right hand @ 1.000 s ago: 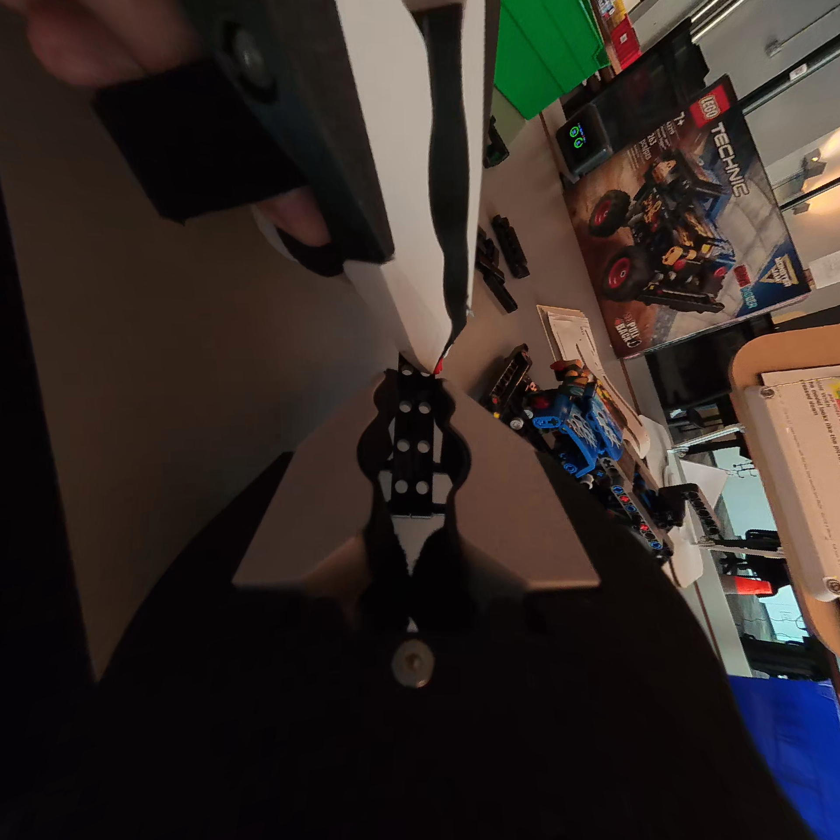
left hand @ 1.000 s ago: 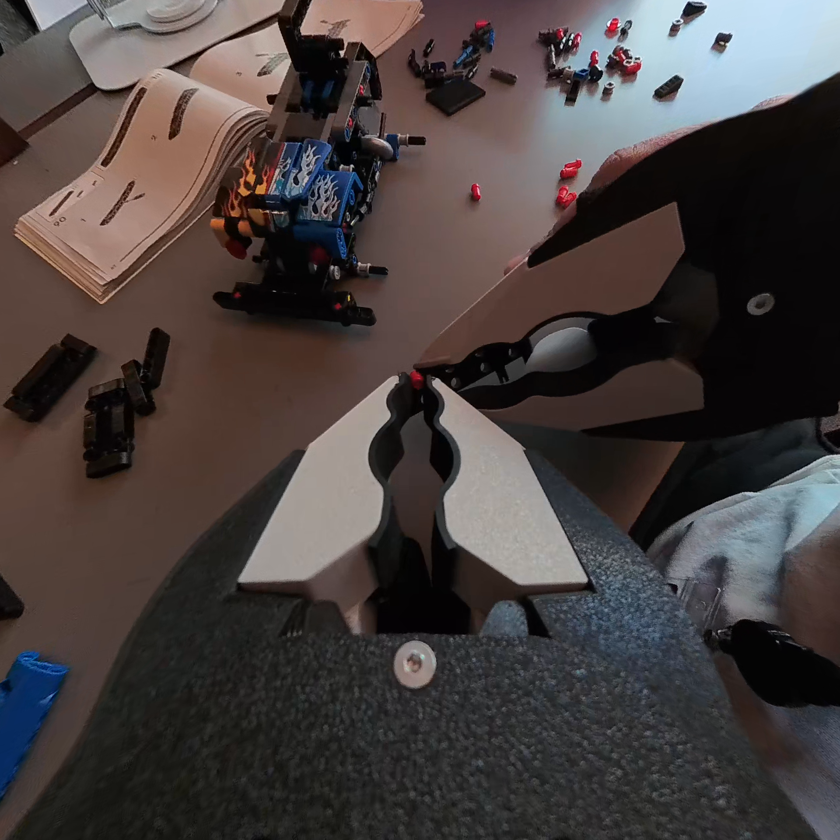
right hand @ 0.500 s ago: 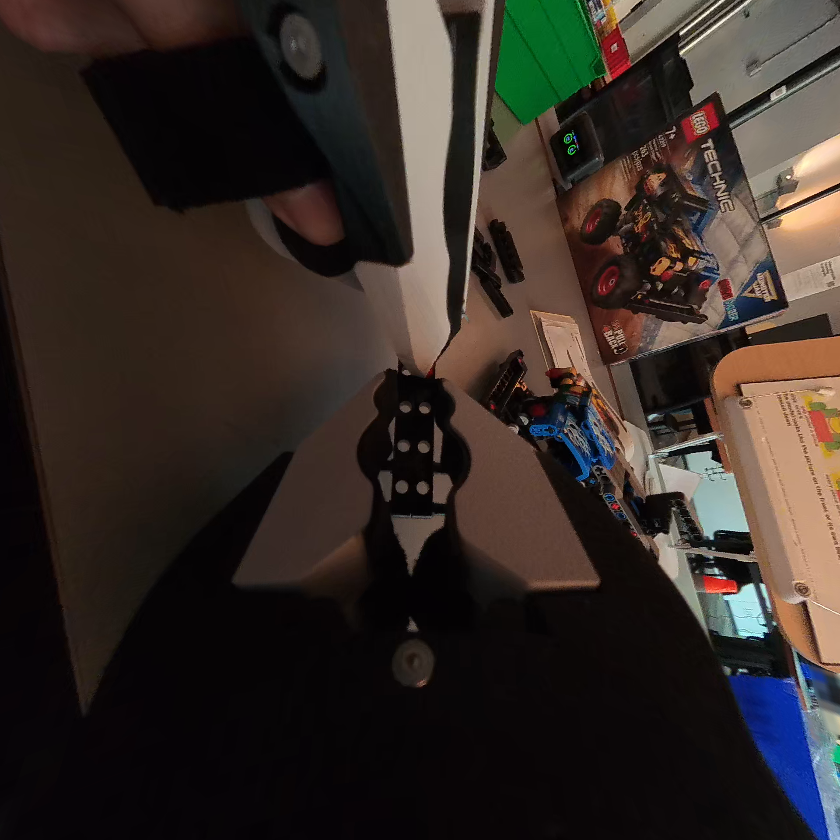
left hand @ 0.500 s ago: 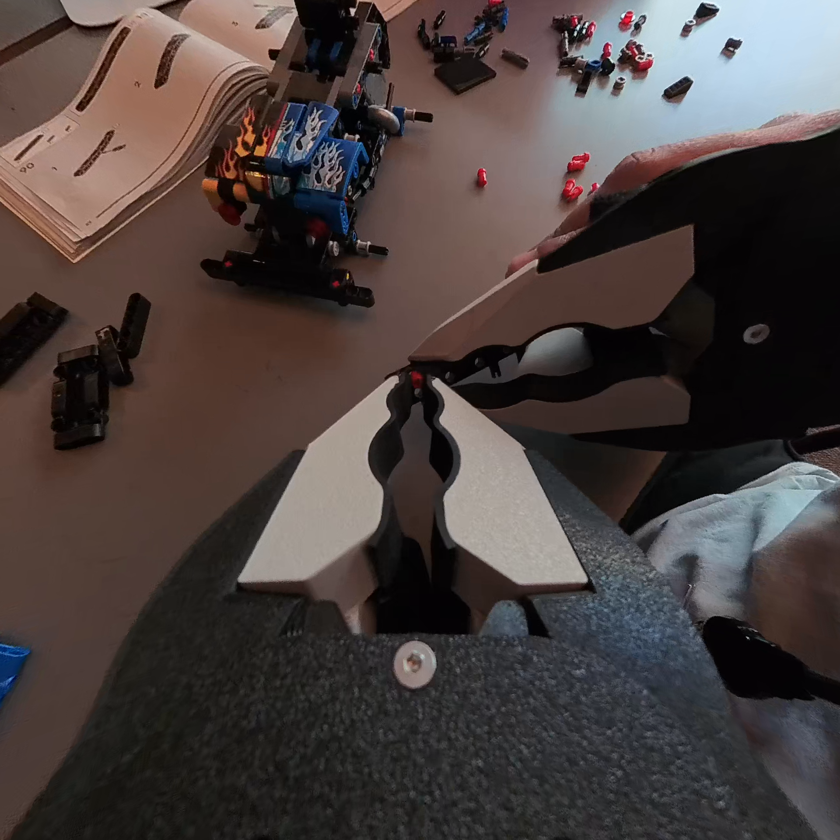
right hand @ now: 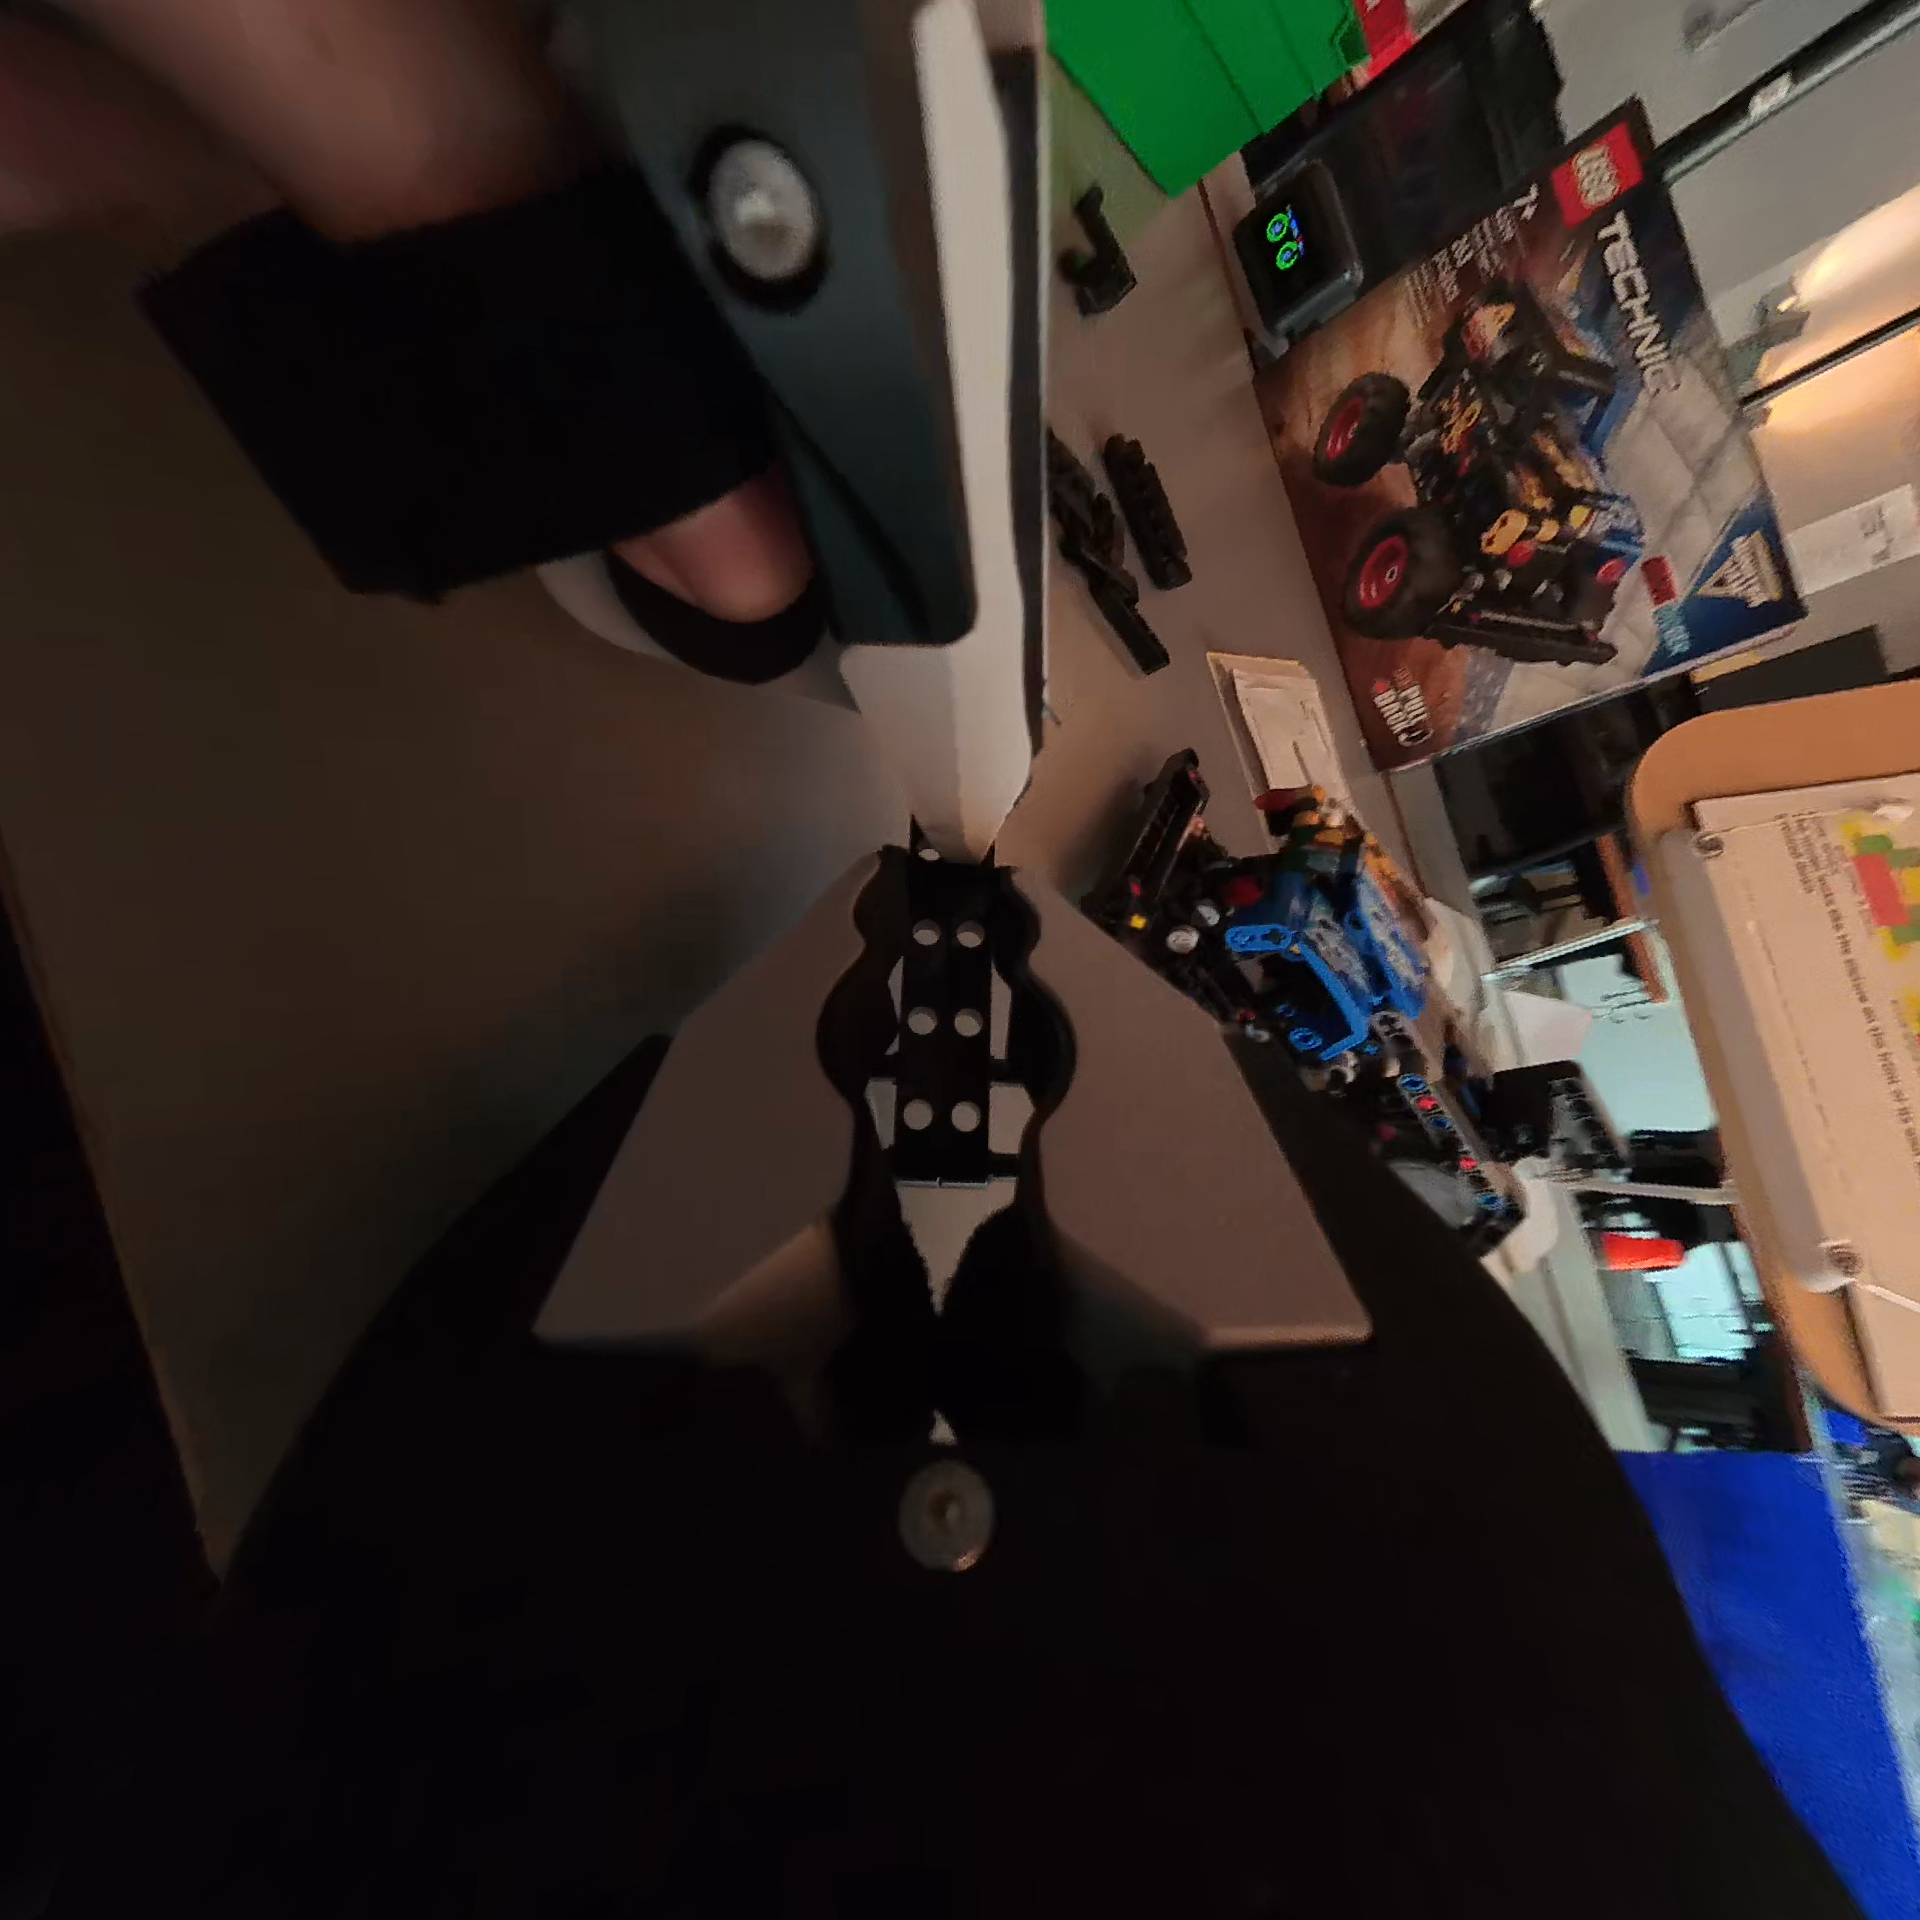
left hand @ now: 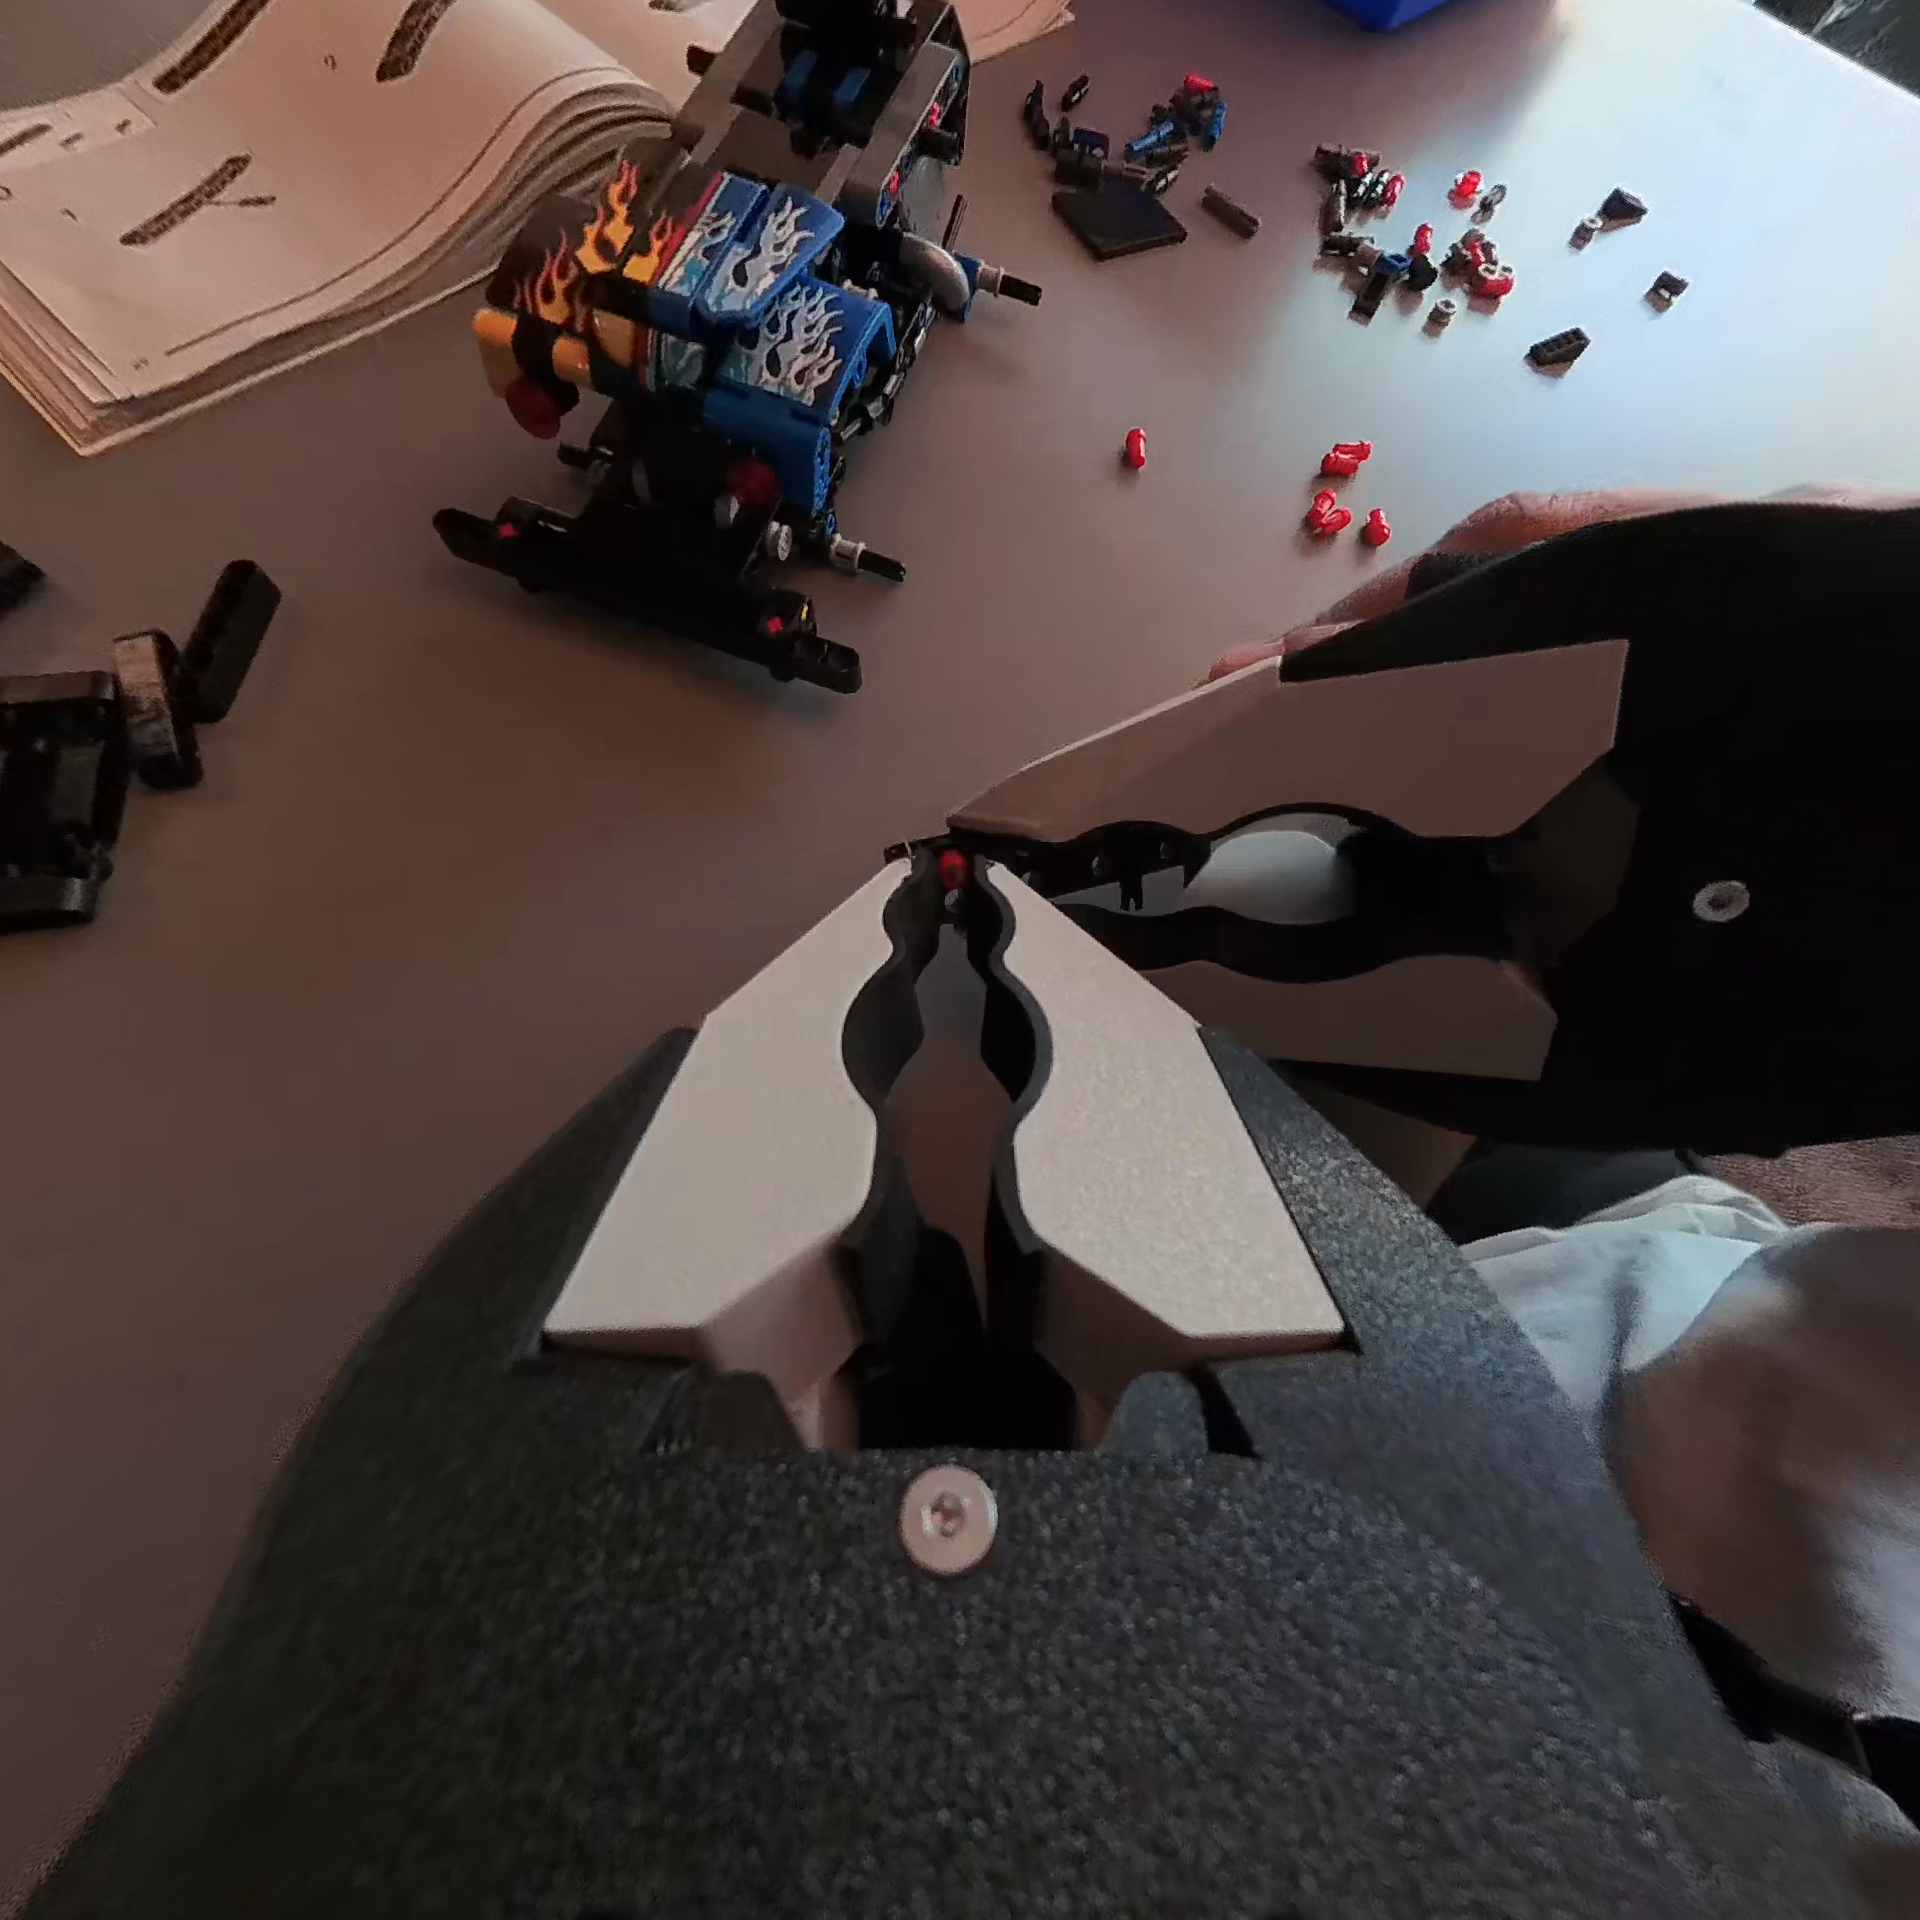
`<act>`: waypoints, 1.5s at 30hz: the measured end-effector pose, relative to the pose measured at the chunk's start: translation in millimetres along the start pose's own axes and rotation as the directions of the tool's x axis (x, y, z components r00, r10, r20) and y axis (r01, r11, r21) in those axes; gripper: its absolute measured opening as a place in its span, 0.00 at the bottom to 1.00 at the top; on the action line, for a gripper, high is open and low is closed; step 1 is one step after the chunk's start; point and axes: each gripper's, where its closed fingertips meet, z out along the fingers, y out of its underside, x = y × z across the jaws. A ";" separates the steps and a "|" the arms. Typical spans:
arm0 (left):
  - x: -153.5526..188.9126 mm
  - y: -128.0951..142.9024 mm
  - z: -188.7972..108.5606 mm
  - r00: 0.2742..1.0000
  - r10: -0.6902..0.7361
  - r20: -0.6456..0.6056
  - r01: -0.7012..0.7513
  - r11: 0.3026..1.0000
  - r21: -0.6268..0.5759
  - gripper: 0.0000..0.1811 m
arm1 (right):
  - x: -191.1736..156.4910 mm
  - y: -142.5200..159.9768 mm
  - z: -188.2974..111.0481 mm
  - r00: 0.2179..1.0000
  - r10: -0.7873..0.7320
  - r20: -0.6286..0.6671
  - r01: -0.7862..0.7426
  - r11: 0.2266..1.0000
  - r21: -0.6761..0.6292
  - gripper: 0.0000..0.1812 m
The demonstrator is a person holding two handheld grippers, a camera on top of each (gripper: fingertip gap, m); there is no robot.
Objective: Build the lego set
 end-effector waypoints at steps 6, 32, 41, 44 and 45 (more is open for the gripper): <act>0.6 12.7 7.5 0.999 -0.008 -0.045 0.002 0.991 -0.136 0.02 | -15.4 7.0 2.7 0.955 0.245 0.167 -0.231 0.968 -0.099 0.08; 4.6 18.1 14.4 0.953 0.226 -0.204 -0.304 0.752 -0.585 0.02 | -18.5 13.8 -1.2 0.848 0.476 0.232 -0.445 0.878 -0.175 0.09; 10.6 12.2 15.0 0.954 0.213 -0.210 -0.291 0.823 -0.488 0.10 | -7.0 17.8 -36.7 0.782 0.563 0.268 -0.557 0.824 -0.107 0.15; 3.7 5.8 5.8 0.955 0.228 -0.192 -0.291 0.852 -0.435 0.13 | -3.7 23.6 -55.3 0.697 0.648 0.306 -0.654 0.750 -0.096 0.14; 1.4 4.7 1.9 0.954 0.232 -0.192 -0.293 0.861 -0.416 0.13 | -1.6 27.6 -60.1 0.683 0.664 0.306 -0.674 0.733 -0.087 0.14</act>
